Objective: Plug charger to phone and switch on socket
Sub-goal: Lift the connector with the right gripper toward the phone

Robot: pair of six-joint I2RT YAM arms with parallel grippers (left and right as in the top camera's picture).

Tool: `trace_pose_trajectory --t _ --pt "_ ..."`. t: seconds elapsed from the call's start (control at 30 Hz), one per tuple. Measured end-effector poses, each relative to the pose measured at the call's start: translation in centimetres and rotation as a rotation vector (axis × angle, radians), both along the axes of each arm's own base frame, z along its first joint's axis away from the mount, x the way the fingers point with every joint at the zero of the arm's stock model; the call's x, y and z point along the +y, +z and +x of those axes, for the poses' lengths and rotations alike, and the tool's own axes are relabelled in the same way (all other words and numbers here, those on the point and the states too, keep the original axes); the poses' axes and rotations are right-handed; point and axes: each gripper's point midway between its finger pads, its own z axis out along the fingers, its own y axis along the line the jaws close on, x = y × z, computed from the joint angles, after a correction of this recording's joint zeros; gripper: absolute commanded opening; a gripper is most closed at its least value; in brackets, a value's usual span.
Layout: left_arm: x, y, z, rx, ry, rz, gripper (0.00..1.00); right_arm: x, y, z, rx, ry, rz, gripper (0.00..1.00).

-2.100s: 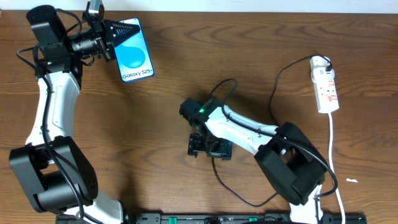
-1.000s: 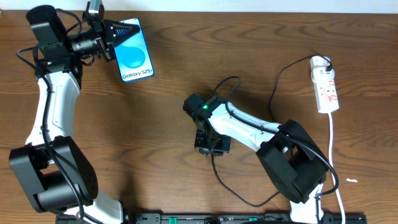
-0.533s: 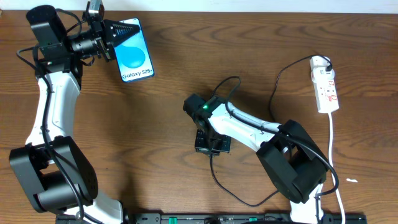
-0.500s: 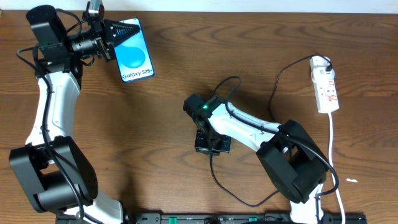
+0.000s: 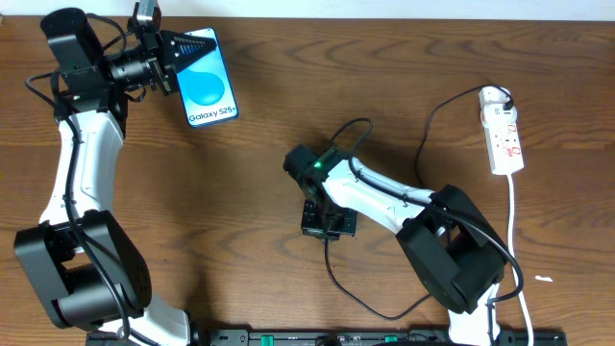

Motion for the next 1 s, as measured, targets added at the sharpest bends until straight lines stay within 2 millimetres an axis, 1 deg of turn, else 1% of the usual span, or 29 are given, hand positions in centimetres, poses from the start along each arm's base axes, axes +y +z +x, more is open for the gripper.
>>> trace_pose_trajectory --t 0.17,0.3,0.43,0.5,0.63,0.73,0.87,0.93,1.0 --pt "0.0 0.0 0.0 0.0 0.0 0.0 0.07 0.4 0.0 0.2 0.026 0.014 0.054 0.01" --pt "0.0 0.0 0.0 0.0 0.0 0.0 0.07 1.3 0.1 1.0 0.037 0.042 0.158 0.01" --pt "0.0 0.0 0.0 0.0 0.0 0.0 0.07 3.8 0.6 2.5 0.007 0.138 0.363 0.01" --pt "0.0 0.0 0.0 0.0 0.0 0.0 0.07 5.4 1.3 3.1 -0.01 0.181 0.481 0.01" --pt "0.0 0.0 0.0 -0.003 0.0 0.001 0.07 8.5 3.6 4.0 -0.044 0.266 0.735 0.01" --pt "0.0 0.3 0.1 -0.028 0.0 0.007 0.07 10.2 5.8 4.5 -0.066 0.322 0.915 0.01" --pt "0.1 0.6 0.2 -0.058 0.002 0.014 0.07 11.9 8.7 4.9 -0.102 0.395 1.123 0.01" --pt "0.4 0.8 0.2 -0.077 0.008 0.018 0.07 12.7 10.4 5.0 -0.131 0.446 1.231 0.01" --pt "0.9 1.1 0.3 -0.098 0.018 0.023 0.07 13.1 11.5 5.1 -0.15 0.483 1.302 0.01"
